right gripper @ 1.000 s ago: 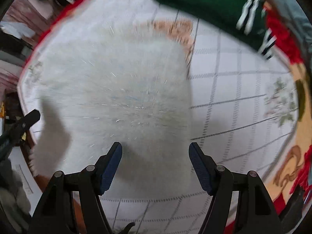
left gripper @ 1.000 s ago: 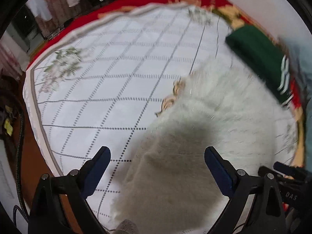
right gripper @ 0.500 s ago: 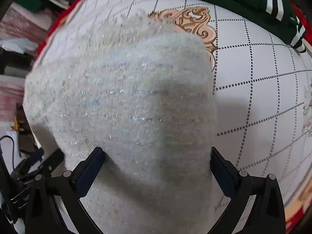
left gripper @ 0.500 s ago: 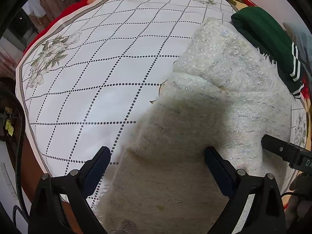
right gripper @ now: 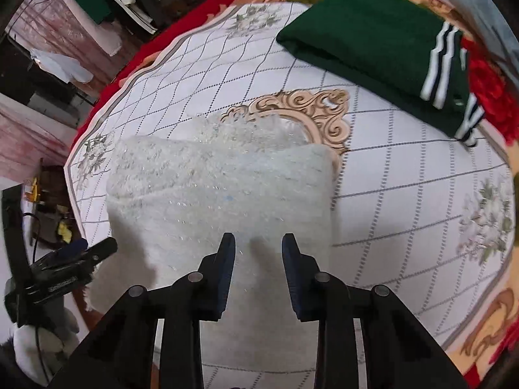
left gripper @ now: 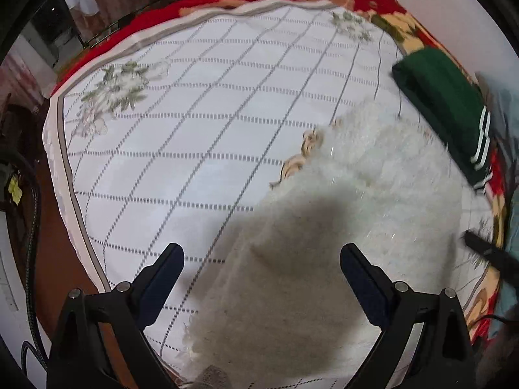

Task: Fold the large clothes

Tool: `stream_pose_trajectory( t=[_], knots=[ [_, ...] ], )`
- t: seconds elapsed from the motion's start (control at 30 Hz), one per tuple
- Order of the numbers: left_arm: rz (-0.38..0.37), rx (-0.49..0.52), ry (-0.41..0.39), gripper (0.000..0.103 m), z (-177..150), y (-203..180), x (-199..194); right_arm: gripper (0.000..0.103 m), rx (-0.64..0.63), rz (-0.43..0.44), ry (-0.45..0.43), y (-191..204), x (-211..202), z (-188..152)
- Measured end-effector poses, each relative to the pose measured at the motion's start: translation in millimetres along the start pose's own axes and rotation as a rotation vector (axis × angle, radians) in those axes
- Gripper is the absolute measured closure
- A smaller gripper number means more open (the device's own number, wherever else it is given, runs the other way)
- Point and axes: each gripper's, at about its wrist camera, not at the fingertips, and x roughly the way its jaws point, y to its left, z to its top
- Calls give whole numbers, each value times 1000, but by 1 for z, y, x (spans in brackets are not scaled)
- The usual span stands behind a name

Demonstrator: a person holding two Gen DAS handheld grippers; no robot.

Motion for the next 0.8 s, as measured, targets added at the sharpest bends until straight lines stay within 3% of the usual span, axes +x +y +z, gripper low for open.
stream_pose_trajectory(
  t=[0.13,0.2,0.3,0.37,0.47,0.53,0.57,0.6,0.7,0.8],
  knots=[
    [23,29,-28,5,26,-14,5,71,16,-13,132,-4,65,7],
    [22,50,-34,5,35,-22,10,71,10,-31,144,-3,77,14],
    [5,72,-42,5,39,-31,8,71,35,4,161,-5,64,24],
    [-2,82,-47,5,39,-36,8,71,71,57,132,-17,43,20],
    [17,104,-25,5,31,-40,16,68,85,72,86,-37,19,8],
    [39,108,6,5,22,-38,31,47,97,90,64,-57,10,-4],
    [60,109,23,5,18,-35,41,31,101,94,64,-65,13,-7],
    [70,104,47,4,12,-30,55,26,111,107,69,-75,17,-11],
    [39,77,75,2,5,-19,77,26,170,257,143,-112,53,-25],
    [8,72,65,2,5,-16,81,26,231,497,185,-129,89,-28]
  ],
)
